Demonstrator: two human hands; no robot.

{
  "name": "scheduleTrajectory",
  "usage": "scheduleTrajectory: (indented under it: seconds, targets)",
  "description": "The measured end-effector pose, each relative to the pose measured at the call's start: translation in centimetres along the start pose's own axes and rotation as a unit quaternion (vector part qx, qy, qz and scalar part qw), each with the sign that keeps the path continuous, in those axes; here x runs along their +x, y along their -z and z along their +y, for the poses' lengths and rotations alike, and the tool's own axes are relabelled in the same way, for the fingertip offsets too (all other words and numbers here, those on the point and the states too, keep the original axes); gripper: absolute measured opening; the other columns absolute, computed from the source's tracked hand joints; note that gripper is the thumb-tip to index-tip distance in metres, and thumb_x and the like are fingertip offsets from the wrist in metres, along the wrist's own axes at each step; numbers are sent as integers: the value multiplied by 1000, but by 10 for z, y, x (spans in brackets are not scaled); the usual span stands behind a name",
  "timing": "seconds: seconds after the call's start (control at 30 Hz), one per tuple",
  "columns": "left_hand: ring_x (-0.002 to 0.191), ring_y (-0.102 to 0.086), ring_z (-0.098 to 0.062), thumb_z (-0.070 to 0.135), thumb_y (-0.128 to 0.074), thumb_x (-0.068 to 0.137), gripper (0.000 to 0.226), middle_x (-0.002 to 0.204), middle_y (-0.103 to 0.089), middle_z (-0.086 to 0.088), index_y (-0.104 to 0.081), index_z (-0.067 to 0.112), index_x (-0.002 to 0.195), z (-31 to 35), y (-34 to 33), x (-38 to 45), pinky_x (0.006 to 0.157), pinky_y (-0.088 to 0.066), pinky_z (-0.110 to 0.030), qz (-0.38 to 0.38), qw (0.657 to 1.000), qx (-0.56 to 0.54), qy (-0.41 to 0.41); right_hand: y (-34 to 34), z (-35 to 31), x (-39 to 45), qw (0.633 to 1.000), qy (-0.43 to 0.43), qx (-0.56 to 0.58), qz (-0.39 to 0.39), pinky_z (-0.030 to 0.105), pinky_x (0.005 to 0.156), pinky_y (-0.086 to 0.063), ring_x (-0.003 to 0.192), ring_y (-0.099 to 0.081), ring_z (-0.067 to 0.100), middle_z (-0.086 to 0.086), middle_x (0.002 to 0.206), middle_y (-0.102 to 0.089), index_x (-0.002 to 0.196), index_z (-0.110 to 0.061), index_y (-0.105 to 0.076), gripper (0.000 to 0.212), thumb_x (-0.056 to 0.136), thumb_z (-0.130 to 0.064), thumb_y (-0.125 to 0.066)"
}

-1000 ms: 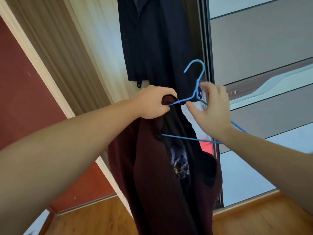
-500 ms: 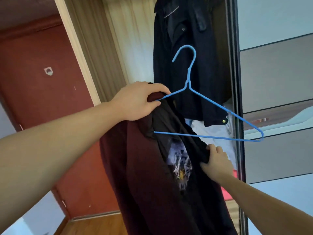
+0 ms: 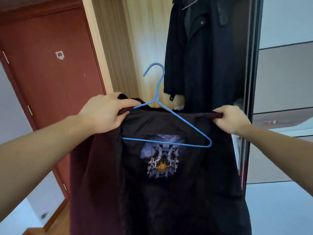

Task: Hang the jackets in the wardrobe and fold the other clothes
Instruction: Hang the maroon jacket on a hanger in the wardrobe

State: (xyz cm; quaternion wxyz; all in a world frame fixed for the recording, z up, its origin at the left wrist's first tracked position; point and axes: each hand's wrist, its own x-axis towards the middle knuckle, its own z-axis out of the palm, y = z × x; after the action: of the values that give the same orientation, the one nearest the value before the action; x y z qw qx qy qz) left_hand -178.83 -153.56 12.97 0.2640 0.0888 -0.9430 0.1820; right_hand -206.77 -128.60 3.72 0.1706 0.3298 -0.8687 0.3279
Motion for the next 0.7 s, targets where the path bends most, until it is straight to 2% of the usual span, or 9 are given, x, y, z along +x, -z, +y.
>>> scheduleTrajectory:
  seconds: [0.1, 0.2, 0.27, 0.33, 0.43, 0.5, 0.57, 0.63, 0.7]
  targets:
    - [90, -64, -39, 43, -46, 94, 41, 109, -60, -2, -45, 55, 134, 8, -3, -1, 76, -53, -44, -9, 999, 23, 39, 22, -38, -1, 997, 13, -77, -14, 36, 74, -53, 87, -62, 35, 5, 90, -69, 87, -23, -72, 19, 79, -23, -55]
    - [97, -63, -35, 37, -49, 95, 41, 113, -59, 0, -47, 50, 134, 24, -7, 2, 76, -50, -40, -1, 998, 17, 55, 37, -81, -3, 992, 36, -117, -16, 31, 70, -42, 93, -60, 38, 9, 99, -65, 97, -24, -70, 25, 79, -20, -53]
    - [100, -62, -35, 34, -51, 94, 42, 116, -60, 0, -46, 48, 134, 36, -11, 7, 77, -49, -38, 14, 998, -6, 56, 44, -110, -4, 988, 56, -145, -17, 31, 69, -40, 92, -60, 37, 11, 101, -63, 100, -25, -69, 28, 78, -20, -53]
    - [103, -62, -35, 33, -52, 93, 43, 116, -60, 0, -44, 47, 133, 47, -13, 13, 79, -51, -40, 25, 997, -45, 56, 51, -136, -6, 982, 69, -172, -29, 30, 65, -42, 80, -61, 34, 9, 94, -64, 95, -21, -68, 23, 77, -21, -53]
    - [109, -60, -35, 31, -55, 92, 44, 119, -61, -2, -46, 44, 133, 54, -18, 23, 84, -51, -42, 41, 991, -107, 67, 66, -155, -5, 979, 48, -185, -74, 25, 50, -45, 49, -63, 28, 7, 75, -63, 85, -13, -67, 19, 75, -18, -51]
    - [107, -60, -34, 30, -59, 89, 44, 117, -64, -3, -50, 42, 130, 54, -24, 26, 86, -50, -41, 80, 980, -167, 66, 77, -156, -5, 978, 35, -183, -97, 24, 47, -46, 41, -62, 27, 8, 69, -64, 81, -13, -66, 17, 74, -19, -51]
    - [103, -62, -32, 30, -60, 86, 43, 112, -67, -1, -53, 40, 127, 52, -31, 25, 86, -51, -42, 135, 962, -228, 68, 87, -153, -9, 966, 48, -231, -103, 26, 55, -46, 54, -63, 27, 4, 71, -62, 75, -20, -59, 7, 75, -24, -54]
    - [101, -64, -29, 35, -58, 82, 45, 110, -69, 1, -53, 39, 126, 48, -35, 24, 87, -52, -43, 184, 941, -275, 73, 96, -144, -15, 944, 80, -316, -60, 28, 61, -41, 72, -56, 28, -1, 74, -54, 70, -21, -52, 14, 76, -32, -58]
    - [103, -65, -27, 37, -56, 79, 47, 112, -69, 1, -52, 39, 126, 46, -37, 24, 90, -51, -43, 210, 927, -300, 77, 103, -136, -17, 945, 98, -308, -52, 30, 62, -41, 77, -52, 29, -1, 74, -47, 65, -18, -51, 21, 74, -33, -62]
